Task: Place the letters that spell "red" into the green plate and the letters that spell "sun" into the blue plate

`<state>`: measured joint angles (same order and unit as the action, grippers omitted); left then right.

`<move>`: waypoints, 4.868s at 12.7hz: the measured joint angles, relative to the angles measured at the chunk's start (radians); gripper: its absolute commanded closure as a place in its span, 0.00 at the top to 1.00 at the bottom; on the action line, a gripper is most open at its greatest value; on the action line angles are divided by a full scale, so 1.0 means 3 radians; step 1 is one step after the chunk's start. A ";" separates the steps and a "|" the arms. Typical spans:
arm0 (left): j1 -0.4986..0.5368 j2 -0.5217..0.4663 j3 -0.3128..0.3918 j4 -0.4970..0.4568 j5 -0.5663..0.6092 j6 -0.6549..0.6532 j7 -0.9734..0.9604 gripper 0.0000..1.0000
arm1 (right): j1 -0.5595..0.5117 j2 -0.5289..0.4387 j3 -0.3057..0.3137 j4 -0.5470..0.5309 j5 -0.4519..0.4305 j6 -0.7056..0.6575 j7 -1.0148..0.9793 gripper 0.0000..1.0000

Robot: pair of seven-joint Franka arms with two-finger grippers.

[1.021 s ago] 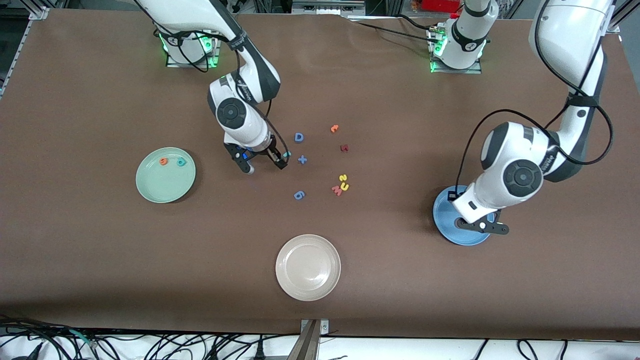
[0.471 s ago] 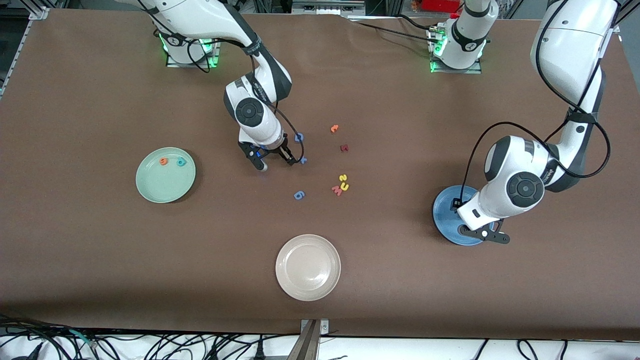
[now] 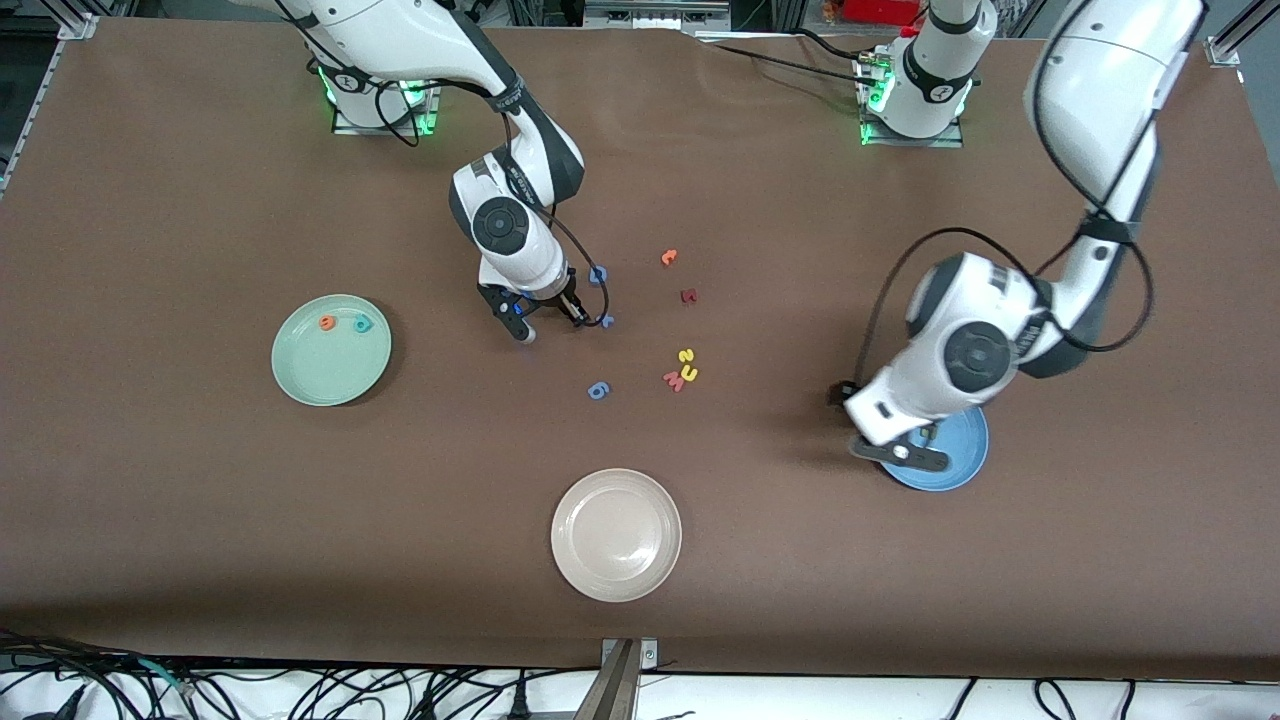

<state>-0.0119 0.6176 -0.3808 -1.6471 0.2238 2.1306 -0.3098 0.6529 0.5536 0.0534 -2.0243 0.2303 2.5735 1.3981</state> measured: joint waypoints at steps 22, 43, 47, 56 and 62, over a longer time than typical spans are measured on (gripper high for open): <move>-0.1118 0.0597 -0.0007 0.0103 0.0016 0.0617 -0.1542 0.73 | 0.0021 -0.0774 -0.1995 -0.0047 -0.0004 -0.2006 -0.2420 0.00; -0.0266 0.0356 -0.0197 0.0505 0.0018 -0.0416 -0.0751 0.11 | -0.0414 -0.0121 -0.2285 -0.0106 0.0186 -0.1284 -0.3811 0.98; 0.0251 0.0293 -0.0189 0.0505 0.0024 -0.0652 0.0017 0.13 | -0.0417 -0.0202 -0.2338 0.0230 0.0196 -0.1756 -0.3820 0.99; 0.0773 0.0370 -0.0165 0.0487 0.0227 -0.0436 0.0532 1.00 | -0.0416 -0.0389 -0.2660 0.2310 0.0198 -0.4361 -0.3873 1.00; 0.0737 0.0369 -0.0204 0.0490 0.0122 -0.0422 -0.1096 1.00 | -0.0407 -0.0381 -0.2611 0.2692 0.0203 -0.4457 -0.4088 1.00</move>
<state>0.2092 0.7284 -0.4420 -1.5000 0.2605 2.0040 -0.6387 0.5309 0.4393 -0.7300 -1.2168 0.2912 1.2365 0.1716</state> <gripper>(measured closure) 0.000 0.000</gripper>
